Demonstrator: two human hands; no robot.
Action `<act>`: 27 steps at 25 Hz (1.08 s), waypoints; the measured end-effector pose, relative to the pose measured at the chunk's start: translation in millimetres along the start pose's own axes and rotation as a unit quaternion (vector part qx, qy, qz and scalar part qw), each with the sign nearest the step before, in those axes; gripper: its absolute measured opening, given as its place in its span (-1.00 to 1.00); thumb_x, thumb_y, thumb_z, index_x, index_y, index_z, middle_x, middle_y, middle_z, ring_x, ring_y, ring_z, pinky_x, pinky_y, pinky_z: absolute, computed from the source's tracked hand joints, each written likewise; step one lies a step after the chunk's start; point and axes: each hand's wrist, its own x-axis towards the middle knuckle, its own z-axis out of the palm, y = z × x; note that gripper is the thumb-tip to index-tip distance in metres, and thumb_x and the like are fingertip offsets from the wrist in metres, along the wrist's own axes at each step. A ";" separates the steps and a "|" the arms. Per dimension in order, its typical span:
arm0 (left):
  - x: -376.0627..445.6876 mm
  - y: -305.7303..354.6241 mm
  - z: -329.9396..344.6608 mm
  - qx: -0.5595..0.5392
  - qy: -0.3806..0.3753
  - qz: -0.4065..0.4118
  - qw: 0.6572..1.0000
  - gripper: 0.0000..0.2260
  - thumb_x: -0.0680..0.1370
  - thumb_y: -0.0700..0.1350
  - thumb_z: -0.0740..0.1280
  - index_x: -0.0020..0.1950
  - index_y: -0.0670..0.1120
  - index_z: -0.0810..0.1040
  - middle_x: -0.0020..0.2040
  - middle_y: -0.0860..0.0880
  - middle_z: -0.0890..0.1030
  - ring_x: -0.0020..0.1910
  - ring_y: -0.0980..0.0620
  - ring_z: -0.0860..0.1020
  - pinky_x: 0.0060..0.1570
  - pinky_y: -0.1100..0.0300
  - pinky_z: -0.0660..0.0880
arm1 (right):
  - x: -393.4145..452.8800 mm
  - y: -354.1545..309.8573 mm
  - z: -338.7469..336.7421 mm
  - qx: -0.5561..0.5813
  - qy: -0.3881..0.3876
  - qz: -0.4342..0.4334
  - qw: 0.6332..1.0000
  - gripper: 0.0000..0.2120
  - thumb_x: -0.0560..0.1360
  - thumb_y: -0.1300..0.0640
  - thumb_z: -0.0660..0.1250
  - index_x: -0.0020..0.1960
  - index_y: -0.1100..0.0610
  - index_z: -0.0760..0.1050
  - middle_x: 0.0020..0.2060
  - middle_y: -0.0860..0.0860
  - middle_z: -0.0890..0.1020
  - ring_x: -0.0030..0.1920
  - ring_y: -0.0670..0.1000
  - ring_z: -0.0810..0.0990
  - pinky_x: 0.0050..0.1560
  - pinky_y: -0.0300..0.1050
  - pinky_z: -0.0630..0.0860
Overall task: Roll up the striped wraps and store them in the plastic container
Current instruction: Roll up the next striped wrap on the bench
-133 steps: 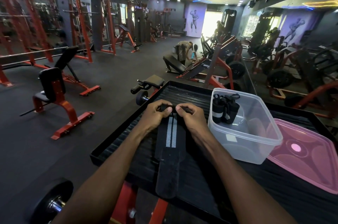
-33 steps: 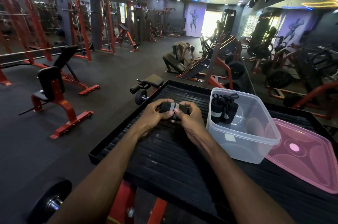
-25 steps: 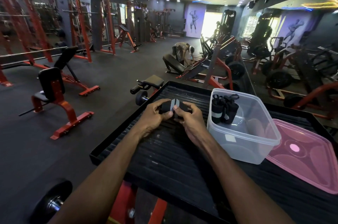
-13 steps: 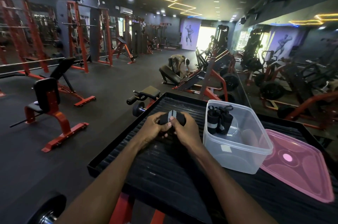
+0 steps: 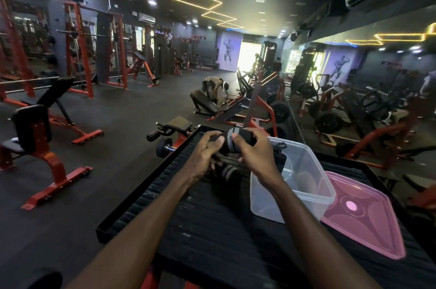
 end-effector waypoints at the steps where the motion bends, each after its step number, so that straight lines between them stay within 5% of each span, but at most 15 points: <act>1: 4.5 1.4 3.5 0.027 0.001 -0.001 1.000 -0.57 0.48 0.24 0.32 0.21 0.00 0.49 -0.09 -0.15 0.65 -0.27 -0.08 0.60 -0.32 0.10 0.46 | 5.2 -5.4 -10.1 -0.013 0.008 0.010 1.000 -0.86 0.44 -0.04 0.47 -0.09 -0.01 0.58 -0.18 -0.04 0.68 -0.14 0.10 0.70 -0.16 0.14 0.67; 5: 15.0 -3.5 21.5 0.111 -0.018 -0.013 0.994 -0.92 0.62 0.00 0.32 0.06 0.03 0.55 -0.12 -0.11 0.67 -0.29 0.07 0.58 -0.25 0.18 0.47 | 21.4 -14.4 -50.9 -0.126 0.007 0.082 0.989 -0.85 0.39 0.08 0.49 -0.25 0.08 0.55 -0.31 0.05 0.68 -0.22 0.18 0.72 -0.15 0.19 0.68; 10: 20.3 -13.3 46.2 0.249 0.009 0.029 0.968 -0.93 0.59 -0.16 0.34 0.03 -0.06 0.61 -0.04 0.00 0.66 -0.12 0.11 0.58 -0.11 0.33 0.44 | 21.6 -10.1 -70.4 -0.159 -0.007 0.131 0.978 -0.85 0.42 0.14 0.50 -0.25 0.12 0.56 -0.30 0.07 0.65 -0.22 0.11 0.70 -0.11 0.15 0.69; 15: 23.5 -31.7 39.3 0.323 0.059 0.046 0.943 -0.90 0.55 -0.19 0.37 0.01 -0.07 0.66 0.02 -0.06 0.66 0.00 -0.01 0.60 0.07 0.06 0.57 | 28.9 3.7 -82.0 -0.248 0.078 0.096 0.961 -0.81 0.28 -0.02 0.48 -0.21 0.06 0.57 -0.26 0.03 0.66 -0.18 0.08 0.67 -0.12 0.11 0.68; 18: 20.1 -40.1 33.3 0.367 0.100 0.012 0.925 -0.90 0.54 -0.14 0.37 0.01 0.01 0.65 0.09 -0.04 0.62 0.13 -0.09 0.55 0.17 -0.12 0.51 | 34.5 14.6 -84.0 -0.353 0.007 0.137 0.925 -0.69 0.19 0.02 0.44 -0.11 0.14 0.62 -0.21 0.08 0.68 -0.18 0.08 0.68 -0.10 0.08 0.69; 23: 19.9 -47.0 27.3 0.410 0.090 -0.031 0.907 -0.80 0.58 -0.04 0.33 0.19 0.01 0.56 0.25 -0.08 0.52 0.31 -0.13 0.38 0.24 -0.10 0.37 | 38.6 28.3 -67.9 -0.412 -0.136 0.168 0.885 -0.69 0.33 0.21 0.50 0.08 0.16 0.66 -0.02 0.09 0.69 0.01 0.05 0.66 0.01 -0.09 0.65; 27: 19.9 -53.6 25.4 0.429 0.058 -0.121 0.893 -0.55 0.56 0.18 0.29 0.37 -0.01 0.43 0.41 -0.13 0.40 0.44 -0.16 0.27 0.37 -0.19 0.26 | 45.0 37.5 -61.1 -0.449 -0.180 0.162 0.860 -0.63 0.37 0.21 0.51 0.16 0.19 0.61 0.07 0.11 0.67 0.05 0.06 0.64 0.00 -0.15 0.59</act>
